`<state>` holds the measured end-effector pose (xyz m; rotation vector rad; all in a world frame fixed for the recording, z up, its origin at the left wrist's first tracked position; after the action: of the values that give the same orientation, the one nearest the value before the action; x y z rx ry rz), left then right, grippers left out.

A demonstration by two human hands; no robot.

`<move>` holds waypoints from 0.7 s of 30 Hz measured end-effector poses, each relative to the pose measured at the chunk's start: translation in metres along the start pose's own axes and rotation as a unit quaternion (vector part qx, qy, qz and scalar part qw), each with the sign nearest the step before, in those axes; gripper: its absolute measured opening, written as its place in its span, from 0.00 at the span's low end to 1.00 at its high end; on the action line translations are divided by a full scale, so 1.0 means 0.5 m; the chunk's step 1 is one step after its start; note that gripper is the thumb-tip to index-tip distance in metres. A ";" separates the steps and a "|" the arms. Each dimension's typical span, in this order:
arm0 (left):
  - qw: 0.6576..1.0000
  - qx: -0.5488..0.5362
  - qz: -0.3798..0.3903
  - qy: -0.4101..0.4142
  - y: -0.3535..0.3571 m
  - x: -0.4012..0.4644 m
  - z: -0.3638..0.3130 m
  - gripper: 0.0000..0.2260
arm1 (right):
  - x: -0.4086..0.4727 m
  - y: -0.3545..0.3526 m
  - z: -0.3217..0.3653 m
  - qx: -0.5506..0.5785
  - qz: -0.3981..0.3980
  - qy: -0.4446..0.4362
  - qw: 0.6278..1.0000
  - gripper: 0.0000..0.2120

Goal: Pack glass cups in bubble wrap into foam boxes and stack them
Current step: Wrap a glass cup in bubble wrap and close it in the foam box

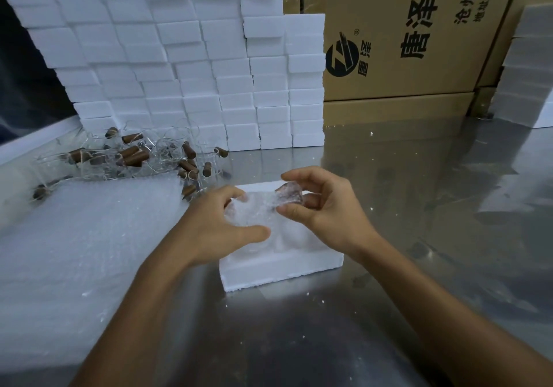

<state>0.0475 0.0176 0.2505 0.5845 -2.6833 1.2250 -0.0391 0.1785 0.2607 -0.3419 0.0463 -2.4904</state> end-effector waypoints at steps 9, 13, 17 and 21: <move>0.988 0.141 0.054 -0.019 0.038 0.004 0.032 0.32 | 0.012 -0.008 -0.056 -0.183 0.013 0.024 0.983 0.10; 0.993 0.117 -0.011 0.017 0.047 0.012 0.027 0.36 | 0.018 -0.028 -0.074 -0.191 -0.044 0.007 0.981 0.09; 0.994 0.091 -0.047 0.026 0.060 0.009 0.039 0.37 | 0.020 -0.040 -0.086 -0.176 -0.072 0.006 0.982 0.08; 0.994 0.031 -0.087 0.054 0.066 -0.008 0.034 0.36 | 0.019 -0.043 -0.087 -0.159 -0.072 -0.002 0.985 0.10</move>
<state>0.0388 0.0254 0.2152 0.7228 -2.4561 1.2579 -0.0699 0.1884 0.2233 -0.4971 0.4349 -2.6260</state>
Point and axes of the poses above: each hand's wrist, its own x-axis towards the middle knuckle, its own y-axis out of the palm, z = x × y, the point moved 9 cm from there along x, towards the middle knuckle, and after that the axes turned 10 degrees about y, right-handed, at the moved point
